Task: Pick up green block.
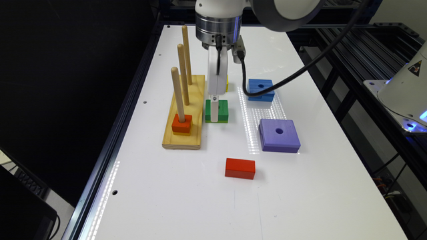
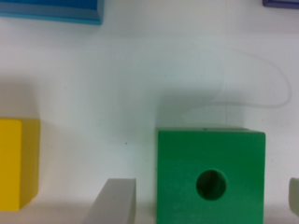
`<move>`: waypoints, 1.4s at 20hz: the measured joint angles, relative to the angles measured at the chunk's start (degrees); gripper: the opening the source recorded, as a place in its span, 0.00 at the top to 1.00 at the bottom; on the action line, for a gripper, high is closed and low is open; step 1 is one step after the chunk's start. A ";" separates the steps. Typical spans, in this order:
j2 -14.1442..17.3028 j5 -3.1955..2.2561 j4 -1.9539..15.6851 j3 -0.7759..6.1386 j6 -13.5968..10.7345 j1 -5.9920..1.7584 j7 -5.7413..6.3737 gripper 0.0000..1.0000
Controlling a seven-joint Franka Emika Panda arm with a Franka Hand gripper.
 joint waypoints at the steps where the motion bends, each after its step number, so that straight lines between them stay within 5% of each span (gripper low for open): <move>1: 0.54 -0.02 0.15 -0.01 0.26 0.00 0.00 0.00; 11: 2.22 -0.08 0.43 -0.05 1.89 0.00 0.00 0.00; 12: 2.21 -0.08 0.40 -0.04 1.89 0.00 -0.01 1.00; 28: 1.75 -0.12 0.35 -0.13 1.70 -0.01 -0.01 1.00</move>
